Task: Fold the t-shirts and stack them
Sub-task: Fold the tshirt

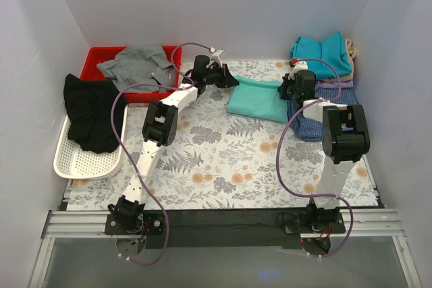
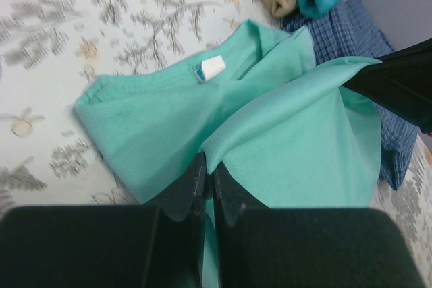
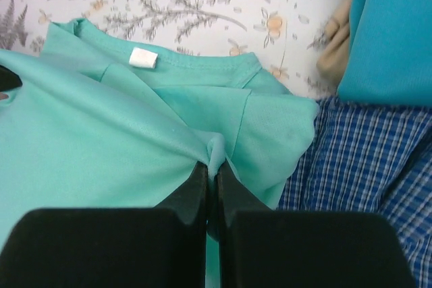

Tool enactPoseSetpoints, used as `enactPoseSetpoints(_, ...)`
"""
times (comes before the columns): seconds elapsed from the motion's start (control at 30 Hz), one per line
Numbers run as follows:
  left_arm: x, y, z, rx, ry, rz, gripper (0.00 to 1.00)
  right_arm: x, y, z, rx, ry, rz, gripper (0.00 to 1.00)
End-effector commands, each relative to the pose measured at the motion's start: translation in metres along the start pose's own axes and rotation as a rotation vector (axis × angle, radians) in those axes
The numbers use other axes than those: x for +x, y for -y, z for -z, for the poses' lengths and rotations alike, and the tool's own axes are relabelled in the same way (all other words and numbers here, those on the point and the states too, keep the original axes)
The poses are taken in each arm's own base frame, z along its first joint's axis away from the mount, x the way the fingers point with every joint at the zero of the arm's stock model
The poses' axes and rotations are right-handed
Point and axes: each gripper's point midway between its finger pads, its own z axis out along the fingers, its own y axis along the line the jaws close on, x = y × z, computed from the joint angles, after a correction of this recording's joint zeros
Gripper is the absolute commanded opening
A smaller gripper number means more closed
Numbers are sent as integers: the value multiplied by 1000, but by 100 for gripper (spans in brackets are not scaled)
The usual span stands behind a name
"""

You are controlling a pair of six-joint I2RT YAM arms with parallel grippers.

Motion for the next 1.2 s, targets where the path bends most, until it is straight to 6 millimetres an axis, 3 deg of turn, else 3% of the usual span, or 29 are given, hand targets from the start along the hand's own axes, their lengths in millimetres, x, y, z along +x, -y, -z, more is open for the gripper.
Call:
enactPoseSetpoints(0.0, -82, 10, 14, -29, 210, -130, 0, -59, 3, -13, 1, 160, 33, 3)
enactPoseSetpoints(0.13, -102, 7, 16, -67, 291, -154, 0, -62, 13, -33, 37, 154, 30, 6)
enactPoseSetpoints(0.17, -108, 5, 17, -75, 320, -162, 0, -64, 15, -37, 43, 160, 30, 10)
enactPoseSetpoints(0.2, -113, -1, 16, -102, 348, -159, 0, -55, 19, -47, 56, 137, 26, 12)
enactPoseSetpoints(0.23, -111, -8, 15, -115, 357, -155, 0, -71, 22, -52, 72, 163, 30, 12)
enactPoseSetpoints(0.27, -114, -10, 15, -115, 377, -162, 0, -72, 23, -57, 74, 160, 30, 13)
enactPoseSetpoints(0.3, -113, -16, 15, -131, 384, -156, 0, -61, 26, -68, 76, 138, 27, 15)
enactPoseSetpoints(0.33, -107, -26, 14, -146, 381, -151, 0, -74, 26, -74, 75, 150, 27, 17)
enactPoseSetpoints(0.37, -102, -33, 14, -157, 385, -149, 0, -75, 26, -82, 73, 143, 29, 18)
enactPoseSetpoints(0.4, -98, -39, 14, -164, 388, -151, 0, -56, 31, -97, 74, 101, 23, 18)
enactPoseSetpoints(0.43, -99, -43, 14, -172, 414, -159, 0, -76, 29, -104, 71, 118, 27, 20)
enactPoseSetpoints(0.47, -90, -53, 11, -187, 411, -150, 0, -76, 32, -110, 76, 118, 25, 23)
enactPoseSetpoints(0.53, -89, -64, 14, -209, 428, -146, 0, -60, 31, -130, 40, 69, 34, 24)
enactPoseSetpoints(0.57, -89, -68, 15, -211, 446, -154, 0, -95, 23, -136, 13, 124, 47, 28)
enactPoseSetpoints(0.6, -85, -75, 16, -222, 446, -151, 0, -77, 25, -150, -3, 90, 49, 30)
enactPoseSetpoints(0.63, -87, -78, 17, -230, 467, -153, 0, -79, 24, -155, -12, 93, 45, 34)
enactPoseSetpoints(0.67, -84, -85, 18, -238, 473, -149, 0, -98, 23, -155, -29, 131, 43, 44)
enactPoseSetpoints(0.7, -84, -92, 22, -252, 481, -143, 0, -89, 18, -162, -77, 118, 39, 47)
enactPoseSetpoints(0.8, -87, -107, 32, -282, 500, -131, 2, -95, 8, -165, -153, 137, 52, 55)
enactPoseSetpoints(0.87, -92, -112, 38, -296, 516, -130, 5, -102, 13, -162, -142, 155, 58, 58)
enactPoseSetpoints(0.9, -97, -116, 44, -301, 525, -131, 8, -93, 17, -163, -125, 141, 59, 59)
enactPoseSetpoints(0.97, -103, -117, 50, -303, 538, -122, 16, -95, 21, -159, -113, 150, 69, 60)
enactPoseSetpoints(1.0, -105, -117, 53, -301, 545, -119, 23, -106, 21, -153, -111, 178, 74, 60)
enactPoseSetpoints(1.03, -110, -114, 55, -296, 555, -119, 44, -100, 24, -151, -106, 168, 64, 60)
enactPoseSetpoints(1.17, -124, -102, 61, -276, 569, -124, 70, -114, 18, -135, -112, 190, 78, 61)
